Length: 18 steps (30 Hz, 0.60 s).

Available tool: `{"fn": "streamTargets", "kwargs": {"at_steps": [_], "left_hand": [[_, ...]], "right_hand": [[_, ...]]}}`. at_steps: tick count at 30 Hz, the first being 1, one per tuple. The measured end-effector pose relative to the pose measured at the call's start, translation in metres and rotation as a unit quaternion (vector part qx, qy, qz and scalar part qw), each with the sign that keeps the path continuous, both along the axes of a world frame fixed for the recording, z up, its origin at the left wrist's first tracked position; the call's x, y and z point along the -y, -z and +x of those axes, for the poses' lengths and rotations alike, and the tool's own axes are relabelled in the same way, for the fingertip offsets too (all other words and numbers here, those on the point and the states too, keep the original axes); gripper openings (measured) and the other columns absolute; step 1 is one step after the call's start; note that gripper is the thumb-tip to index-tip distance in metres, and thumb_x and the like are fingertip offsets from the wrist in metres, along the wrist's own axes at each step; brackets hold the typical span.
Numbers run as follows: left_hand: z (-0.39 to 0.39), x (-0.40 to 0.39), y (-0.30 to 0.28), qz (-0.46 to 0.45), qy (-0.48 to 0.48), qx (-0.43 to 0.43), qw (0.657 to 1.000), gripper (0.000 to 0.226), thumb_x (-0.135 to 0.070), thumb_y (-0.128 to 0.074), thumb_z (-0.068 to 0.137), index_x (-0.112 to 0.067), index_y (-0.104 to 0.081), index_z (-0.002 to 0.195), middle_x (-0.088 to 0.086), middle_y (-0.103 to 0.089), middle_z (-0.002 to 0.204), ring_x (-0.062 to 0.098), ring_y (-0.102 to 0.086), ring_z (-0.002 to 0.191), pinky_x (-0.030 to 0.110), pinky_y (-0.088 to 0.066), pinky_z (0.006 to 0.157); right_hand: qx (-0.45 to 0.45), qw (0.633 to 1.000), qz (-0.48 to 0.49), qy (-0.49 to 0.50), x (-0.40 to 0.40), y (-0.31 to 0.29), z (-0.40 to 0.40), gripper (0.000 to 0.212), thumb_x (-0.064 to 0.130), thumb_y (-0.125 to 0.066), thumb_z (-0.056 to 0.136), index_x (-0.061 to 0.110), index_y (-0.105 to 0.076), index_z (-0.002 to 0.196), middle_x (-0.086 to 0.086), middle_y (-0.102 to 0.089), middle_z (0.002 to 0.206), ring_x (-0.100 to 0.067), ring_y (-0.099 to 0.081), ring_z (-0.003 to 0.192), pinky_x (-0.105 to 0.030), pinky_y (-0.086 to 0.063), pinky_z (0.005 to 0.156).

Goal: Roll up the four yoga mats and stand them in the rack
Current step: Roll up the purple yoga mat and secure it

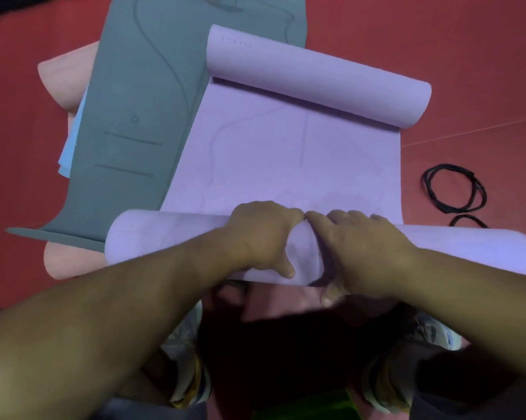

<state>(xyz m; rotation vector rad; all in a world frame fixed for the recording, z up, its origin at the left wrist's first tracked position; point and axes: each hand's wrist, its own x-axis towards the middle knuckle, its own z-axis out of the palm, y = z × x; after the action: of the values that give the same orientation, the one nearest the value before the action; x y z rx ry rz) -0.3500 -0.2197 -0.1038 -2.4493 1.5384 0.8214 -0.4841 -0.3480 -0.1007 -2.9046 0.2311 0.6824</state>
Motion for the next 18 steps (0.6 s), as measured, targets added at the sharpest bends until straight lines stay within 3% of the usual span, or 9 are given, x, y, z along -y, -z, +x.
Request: {"fn": "streamTargets", "kwargs": {"at_steps": [3,5,9,12,15,16,18], "left_hand": [[0.001,0.001,-0.001,-0.002,-0.009,-0.028,1.000,0.077,-0.065,-0.083,0.057,-0.038,-0.052,0.122,-0.016,-0.058,0.091,0.016,-0.062,0.090,0.035,-0.050,0.073],[-0.002,-0.001,0.004,0.002,-0.002,-0.030,1.000,0.090,-0.069,-0.081,0.057,-0.037,-0.046,0.134,-0.013,-0.060,0.104,0.017,-0.062,0.098,0.038,-0.052,0.081],[-0.008,-0.003,0.008,-0.008,0.049,0.064,0.997,0.115,-0.072,-0.082,0.049,-0.035,-0.029,0.145,-0.006,-0.056,0.116,0.021,-0.057,0.104,0.041,-0.046,0.086],[-0.008,-0.002,0.006,-0.001,0.030,0.075,0.997,0.094,-0.069,-0.083,0.053,-0.033,-0.043,0.130,-0.009,-0.061,0.104,0.019,-0.061,0.093,0.035,-0.038,0.070],[0.006,0.002,0.000,0.019,-0.003,0.018,1.000,0.083,-0.067,-0.083,0.057,-0.037,-0.050,0.126,-0.012,-0.065,0.096,0.015,-0.061,0.086,0.033,-0.041,0.065],[0.009,0.004,-0.004,0.026,-0.003,0.002,1.000,0.080,-0.067,-0.082,0.057,-0.038,-0.051,0.124,-0.014,-0.065,0.094,0.014,-0.061,0.086,0.032,-0.045,0.066],[0.012,0.007,-0.010,0.041,-0.001,-0.028,0.999,0.074,-0.067,-0.082,0.056,-0.040,-0.052,0.117,-0.015,-0.065,0.092,0.013,-0.062,0.086,0.033,-0.051,0.070]], "right_hand": [[0.014,0.999,-0.039,-0.017,-0.002,0.010,-0.001,0.099,0.060,-0.080,0.064,0.022,-0.028,0.140,-0.004,-0.056,0.116,-0.028,-0.057,0.104,-0.038,-0.043,0.085],[-0.001,1.000,-0.008,-0.002,0.003,0.013,0.001,0.088,0.058,-0.078,0.067,0.024,-0.032,0.135,-0.002,-0.058,0.108,-0.027,-0.057,0.098,-0.036,-0.045,0.079],[-0.070,0.991,0.102,0.059,0.021,0.005,0.011,0.087,0.052,-0.083,0.068,0.027,-0.034,0.136,0.004,-0.059,0.097,-0.023,-0.059,0.090,-0.037,-0.052,0.077],[-0.068,0.988,0.122,0.065,0.019,0.003,0.011,0.092,0.056,-0.084,0.065,0.031,-0.035,0.138,0.005,-0.060,0.110,-0.022,-0.060,0.099,-0.042,-0.053,0.085],[-0.027,0.999,0.026,0.033,0.002,0.005,0.004,0.121,0.067,-0.080,0.061,0.031,-0.011,0.153,-0.002,-0.047,0.140,-0.027,-0.052,0.123,-0.045,-0.044,0.102],[-0.024,0.999,-0.001,0.025,-0.002,0.005,0.002,0.126,0.069,-0.080,0.059,0.030,-0.007,0.154,-0.003,-0.046,0.140,-0.028,-0.051,0.124,-0.046,-0.043,0.102],[-0.032,0.999,-0.011,0.023,0.000,0.002,0.004,0.117,0.068,-0.081,0.058,0.030,-0.017,0.148,-0.001,-0.055,0.122,-0.027,-0.059,0.108,-0.041,-0.045,0.087]]}}
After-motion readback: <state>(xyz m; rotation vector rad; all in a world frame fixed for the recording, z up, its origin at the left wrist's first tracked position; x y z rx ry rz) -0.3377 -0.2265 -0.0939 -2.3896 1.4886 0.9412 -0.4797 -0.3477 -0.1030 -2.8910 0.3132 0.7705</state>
